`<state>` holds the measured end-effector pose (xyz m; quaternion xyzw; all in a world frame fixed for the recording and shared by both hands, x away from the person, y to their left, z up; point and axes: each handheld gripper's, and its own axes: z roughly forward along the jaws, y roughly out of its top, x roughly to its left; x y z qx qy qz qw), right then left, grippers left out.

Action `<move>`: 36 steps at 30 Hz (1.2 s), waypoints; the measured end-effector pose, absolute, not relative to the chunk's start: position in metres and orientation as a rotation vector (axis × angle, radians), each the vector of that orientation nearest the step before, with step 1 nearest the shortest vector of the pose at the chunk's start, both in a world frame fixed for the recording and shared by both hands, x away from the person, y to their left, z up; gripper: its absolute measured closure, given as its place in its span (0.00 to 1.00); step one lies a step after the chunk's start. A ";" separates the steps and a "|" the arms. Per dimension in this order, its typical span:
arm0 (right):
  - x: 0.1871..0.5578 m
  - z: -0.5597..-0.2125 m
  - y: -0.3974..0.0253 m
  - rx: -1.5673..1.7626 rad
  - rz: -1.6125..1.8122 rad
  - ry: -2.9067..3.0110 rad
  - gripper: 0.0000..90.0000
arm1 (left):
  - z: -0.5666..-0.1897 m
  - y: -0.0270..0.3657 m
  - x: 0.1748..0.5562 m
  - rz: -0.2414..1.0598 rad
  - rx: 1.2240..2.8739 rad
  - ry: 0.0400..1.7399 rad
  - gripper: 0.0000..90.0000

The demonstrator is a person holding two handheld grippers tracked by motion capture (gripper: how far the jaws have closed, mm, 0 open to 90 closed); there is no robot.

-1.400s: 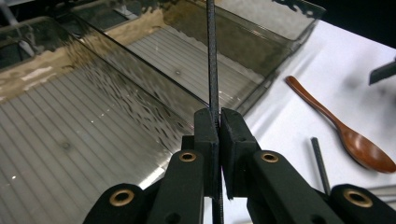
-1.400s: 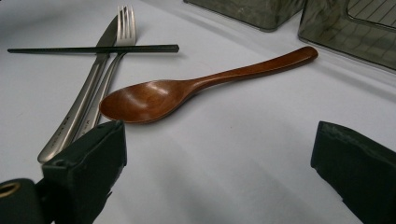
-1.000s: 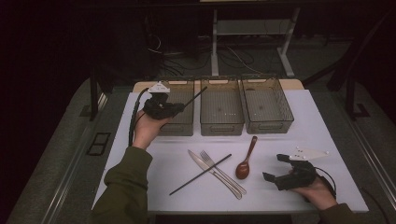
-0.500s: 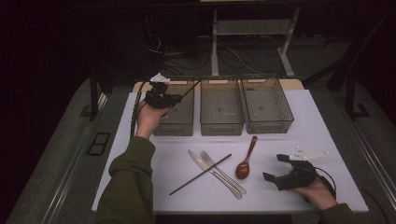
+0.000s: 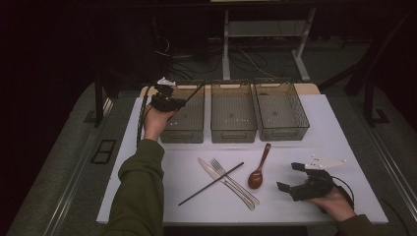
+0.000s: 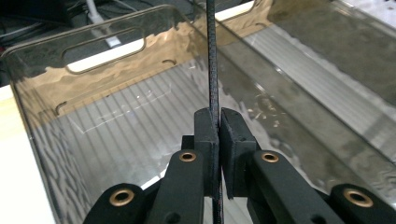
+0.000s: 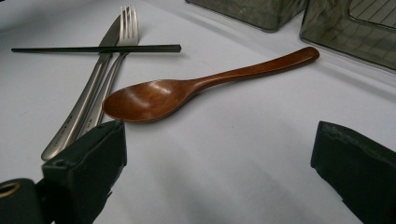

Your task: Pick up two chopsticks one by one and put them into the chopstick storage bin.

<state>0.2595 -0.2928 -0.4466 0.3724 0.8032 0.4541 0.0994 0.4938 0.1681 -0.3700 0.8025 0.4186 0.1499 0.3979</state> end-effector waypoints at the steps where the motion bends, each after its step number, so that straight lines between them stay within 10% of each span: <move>1: 0.260 -0.447 -0.293 1.102 1.343 2.376 0.03 | -0.371 0.168 0.495 0.378 2.031 1.064 0.94; 13: 0.259 -0.446 -0.294 1.101 1.348 2.376 0.03 | -0.379 0.167 0.500 0.385 2.066 1.109 0.93; 36: 0.260 -0.446 -0.295 1.099 1.342 2.375 0.03 | -0.348 0.166 0.474 0.386 2.032 0.998 0.59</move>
